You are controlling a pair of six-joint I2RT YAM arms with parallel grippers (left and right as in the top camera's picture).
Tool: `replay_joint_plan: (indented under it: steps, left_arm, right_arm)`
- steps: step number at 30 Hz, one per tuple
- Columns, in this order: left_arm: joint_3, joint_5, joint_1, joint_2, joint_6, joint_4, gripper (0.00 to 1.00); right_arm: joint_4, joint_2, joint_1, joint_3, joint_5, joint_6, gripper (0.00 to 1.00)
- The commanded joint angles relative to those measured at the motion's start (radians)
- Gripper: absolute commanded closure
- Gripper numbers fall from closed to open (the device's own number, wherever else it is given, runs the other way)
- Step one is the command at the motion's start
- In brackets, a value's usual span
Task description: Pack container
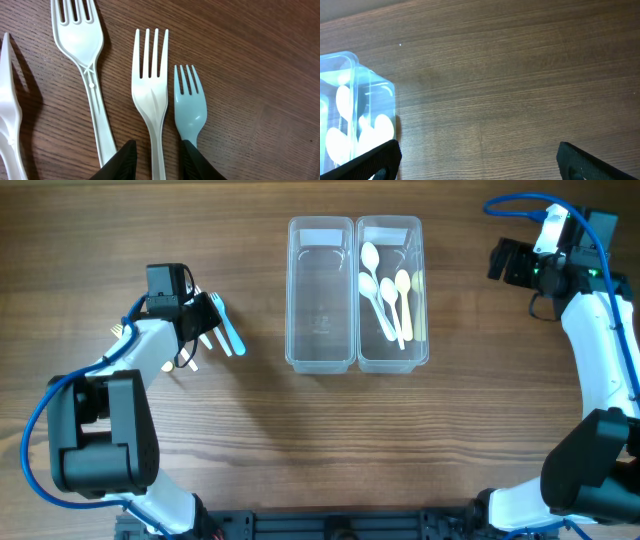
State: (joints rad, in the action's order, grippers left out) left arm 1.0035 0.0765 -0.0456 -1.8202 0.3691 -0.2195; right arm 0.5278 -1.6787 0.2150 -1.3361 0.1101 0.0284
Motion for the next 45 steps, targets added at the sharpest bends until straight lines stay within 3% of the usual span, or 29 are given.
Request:
replay_joint_plan:
  steps: [1, 16, 18, 20, 21, 30, 40, 45]
  left_arm:
    - [0.012, 0.001, 0.005, -0.027, 0.002, 0.003, 0.68]
    - [0.012, 0.001, 0.005, -0.092, 0.002, 0.003, 0.69]
    - [0.012, 0.001, 0.005, -0.092, 0.002, 0.003, 0.77]
    - [0.012, 0.001, 0.005, -0.092, 0.002, 0.004, 0.95]
    - [0.012, 0.001, 0.005, -0.092, 0.002, 0.003, 0.96]
    - [0.028, 0.001, 0.005, -0.065, 0.002, -0.010, 0.96]
    - [0.113, -0.040, 0.011, 0.180, -0.006, -0.176, 0.96]
    - [0.113, -0.010, 0.116, 0.283, -0.060, -0.216, 0.96]
  right_arm:
    - [-0.002, 0.013, -0.004, -0.013, -0.006, -0.009, 0.00]
    - [-0.002, 0.013, -0.004, -0.013, -0.006, -0.009, 0.00]
    - [-0.002, 0.013, -0.004, -0.013, -0.006, -0.010, 0.00]
    - [-0.002, 0.013, -0.004, -0.013, -0.006, -0.009, 0.00]
    - [-0.002, 0.013, -0.004, -0.013, -0.006, -0.010, 0.00]
    - [-0.002, 0.013, -0.004, -0.013, -0.006, -0.010, 0.00]
    - [-0.002, 0.013, -0.004, -0.013, -0.006, -0.010, 0.00]
    - [-0.002, 0.013, -0.004, -0.013, -0.006, -0.009, 0.00]
